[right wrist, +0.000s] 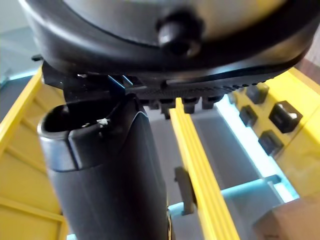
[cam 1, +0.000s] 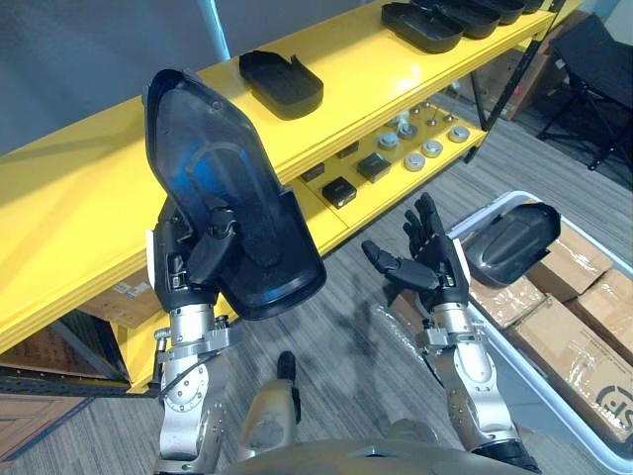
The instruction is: Walk over and take three plastic housings, then place them on the shelf
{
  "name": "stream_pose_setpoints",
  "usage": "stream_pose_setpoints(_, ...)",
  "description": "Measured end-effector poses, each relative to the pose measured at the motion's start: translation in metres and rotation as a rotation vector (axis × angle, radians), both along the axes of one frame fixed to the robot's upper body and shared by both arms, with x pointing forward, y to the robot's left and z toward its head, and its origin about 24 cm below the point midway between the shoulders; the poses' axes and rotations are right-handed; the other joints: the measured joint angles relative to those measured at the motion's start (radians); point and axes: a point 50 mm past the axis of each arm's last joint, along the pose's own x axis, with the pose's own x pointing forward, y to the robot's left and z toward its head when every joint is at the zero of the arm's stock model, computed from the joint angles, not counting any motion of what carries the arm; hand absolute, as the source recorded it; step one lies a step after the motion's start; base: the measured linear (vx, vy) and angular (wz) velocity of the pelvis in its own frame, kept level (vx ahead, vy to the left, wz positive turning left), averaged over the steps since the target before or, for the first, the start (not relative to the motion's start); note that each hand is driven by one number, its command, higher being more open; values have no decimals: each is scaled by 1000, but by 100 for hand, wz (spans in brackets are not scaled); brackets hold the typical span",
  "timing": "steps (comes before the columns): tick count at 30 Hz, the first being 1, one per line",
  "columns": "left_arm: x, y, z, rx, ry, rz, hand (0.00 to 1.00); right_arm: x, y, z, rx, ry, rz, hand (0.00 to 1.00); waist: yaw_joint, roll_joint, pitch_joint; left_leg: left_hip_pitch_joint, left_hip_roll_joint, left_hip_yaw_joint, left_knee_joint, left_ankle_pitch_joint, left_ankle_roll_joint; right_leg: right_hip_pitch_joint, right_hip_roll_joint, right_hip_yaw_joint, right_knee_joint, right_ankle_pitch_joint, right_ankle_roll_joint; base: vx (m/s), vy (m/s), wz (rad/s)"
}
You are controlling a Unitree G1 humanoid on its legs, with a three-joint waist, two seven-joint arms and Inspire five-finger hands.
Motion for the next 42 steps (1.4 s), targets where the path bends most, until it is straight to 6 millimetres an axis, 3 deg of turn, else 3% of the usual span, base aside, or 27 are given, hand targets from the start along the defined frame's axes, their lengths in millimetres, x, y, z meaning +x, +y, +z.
stream_pose_setpoints(3, -1, 6, -1, 6, 16, 22, 0, 4, 7, 5, 35, -24, -11, 100, 24, -19, 16, -21, -13, 14, 137, -100, 10, 29, -31, 8, 32, -43, 13, 94, 110, -3)
stream_pose_setpoints(5, -1, 9, 0, 19, 19, 18, 0, 3, 10, 10, 56, -49, -24, 100, 38, -46, 25, -27, -30, 26, 214, -157, 31, 70, -49, -4, 10, -66, -25, 221, 144, 15)
stream_pose_setpoints(6, -3, 10, 2, 36, 14, 6, 0, 1, 9, 17, 68, -78, -42, 100, 41, -37, 19, -28, -41, 46, 255, -211, 45, 100, -52, -3, 27, -87, -74, 306, 123, 40)
stream_pose_setpoints(7, -4, 13, 3, 51, 7, 3, 0, -1, 10, 24, 53, -120, -60, 100, 32, -54, 12, -36, -67, 28, 270, -235, 53, 32, -75, 41, 201, -50, -82, 313, 130, 54)
stream_pose_setpoints(8, -5, 13, 3, 54, 8, 3, 0, -2, 10, 26, 51, -132, -65, 100, 27, -58, 8, -36, -79, 21, 265, -239, 58, -14, -84, 72, 277, -8, -64, 315, 130, 69)
stream_pose_setpoints(9, -7, 16, 4, 67, 11, 5, 0, -3, 12, 28, 32, -150, -68, 100, 24, -66, 3, -20, -93, -1, 238, -241, 60, -79, -85, 120, 392, 88, -64, 263, 81, 52)
stream_pose_setpoints(10, -7, 16, 4, 74, 9, 5, 0, -3, 12, 29, 18, -161, -74, 100, 24, -70, 3, 0, -93, -22, 213, -232, 74, -103, -86, 133, 440, 129, -66, 439, 3, 61)
stream_pose_setpoints(11, -8, 20, 5, 74, 8, 25, 0, -1, 15, 36, -7, -215, -63, 100, 24, -66, 5, 67, -94, -54, 142, -220, 79, -138, -70, 127, 488, 30, -81, 372, -49, 38)
stream_pose_setpoints(13, -8, 22, 5, 57, 6, 45, 0, 4, 16, 46, -26, -280, -45, 100, 18, -45, 0, 130, -77, -77, 84, -208, 64, -157, -25, 110, 416, -14, -106, 333, -64, 36)
stream_pose_setpoints(14, -5, 21, 8, 57, -6, 40, 0, 5, 14, 58, -57, -350, -39, 100, 8, -24, -10, 165, -59, -105, 46, -203, 55, -184, 25, 122, 319, -26, -126, 312, -103, 48)
stream_pose_setpoints(16, 2, 17, 14, 52, -42, 23, 0, 3, 7, 82, -89, -479, -43, 100, -8, 1, -21, 187, -35, -155, 16, -198, 47, -251, 92, 217, 203, -16, -110, 297, -153, 74)
stream_pose_setpoints(17, 4, 17, 16, 51, -54, 21, 0, 3, 6, 91, -96, -526, -40, 100, -18, 2, -22, 192, -31, -174, 12, -198, 41, -271, 102, 247, 170, -2, -97, 268, -222, 93)
stream_pose_setpoints(18, 8, 16, 19, 52, -67, 22, 0, 2, 2, 106, -104, -609, -43, 100, -27, -9, -27, 206, -30, -195, 7, -204, 12, -279, 112, 289, 52, 79, -85, 255, -294, 92)
stream_pose_setpoints(19, 11, 19, 22, 68, -77, 28, 0, 0, 0, 119, -87, -677, -46, 100, -32, -52, -46, 215, -47, -221, 11, -231, -32, -279, 93, 307, -60, 321, -91, 258, -345, 92)
stream_pose_setpoints(20, 13, 20, 21, 72, -76, 32, 0, 0, -3, 124, -78, -706, -46, 100, -35, -61, -46, 220, -52, -243, 12, -244, -51, -262, 84, 295, -50, 285, -18, 232, -391, 81)
stream_pose_setpoints(22, 13, 14, 10, 45, -17, 18, 0, 2, -18, 136, -102, -752, -54, 100, -41, 16, -80, 206, 51, -269, 11, -253, -70, -178, 164, 189, -167, 298, -52, 180, -338, 72)
stream_pose_setpoints(25, 14, 10, 9, 39, -20, -10, 0, 1, -33, 138, -91, -749, -115, 100, -43, 31, -87, 244, 103, -207, -86, -181, -97, -122, 191, 117, -213, 300, -78, 109, -234, 62)
stream_pose_setpoints(28, 14, 8, 10, 39, -23, -26, 0, 1, -37, 135, -71, -710, -117, 100, -40, 34, -89, 256, 109, -139, -135, -136, -90, -98, 184, 76, -228, 297, -82, 24, -102, 48)
stream_pose_setpoints(31, 14, 6, 8, 32, -18, -29, 0, -1, -37, 126, -73, -660, -112, 100, -24, 34, -90, 255, 102, -140, -152, -125, -89, -83, 183, 64, -244, 299, -79, -41, -8, 20)
stream_pose_setpoints(35, 10, 9, 3, 21, 14, 15, 0, -4, -36, 113, -19, -595, -90, 100, -17, 35, -90, 232, 86, -139, -127, -135, -59, -72, 159, 44, -242, 296, -73, -52, 61, 22)
stream_pose_setpoints(36, 9, 10, 1, 18, 32, 21, 0, -5, -38, 109, -11, -572, -101, 100, -21, 31, -90, 228, 89, -101, -138, -127, -22, -70, 136, 29, -239, 300, -69, -43, 109, 44)
stream_pose_setpoints(38, 10, 9, 1, 25, 39, 14, 0, -8, -45, 105, -4, -549, -149, 100, -55, 28, -89, 212, 109, 8, -145, -99, 9, -68, 90, -18, -218, 292, -57, -25, 96, 81)
stream_pose_setpoints(39, 10, 8, 1, 37, 41, 13, 0, -8, -48, 104, -3, -543, -167, 100, -59, 33, -87, 209, 109, 23, -141, -85, 4, -63, 81, -26, -214, 292, -54, -13, 130, 70)
stream_pose_setpoints(40, 10, 8, 1, 70, 46, 8, 0, -10, -52, 101, 6, -527, -204, 100, -57, 41, -80, 215, 96, 30, -132, -78, -38, -50, 63, -29, -210, 291, -39, -6, 133, 21)
stream_pose_setpoints(42, 10, 8, 1, 88, 50, 0, 0, -11, -53, 97, 30, -509, -232, 100, -52, 34, -75, 230, 57, 39, -133, -80, -44, -36, 29, -22, -210, 289, -8, -11, 182, 3)
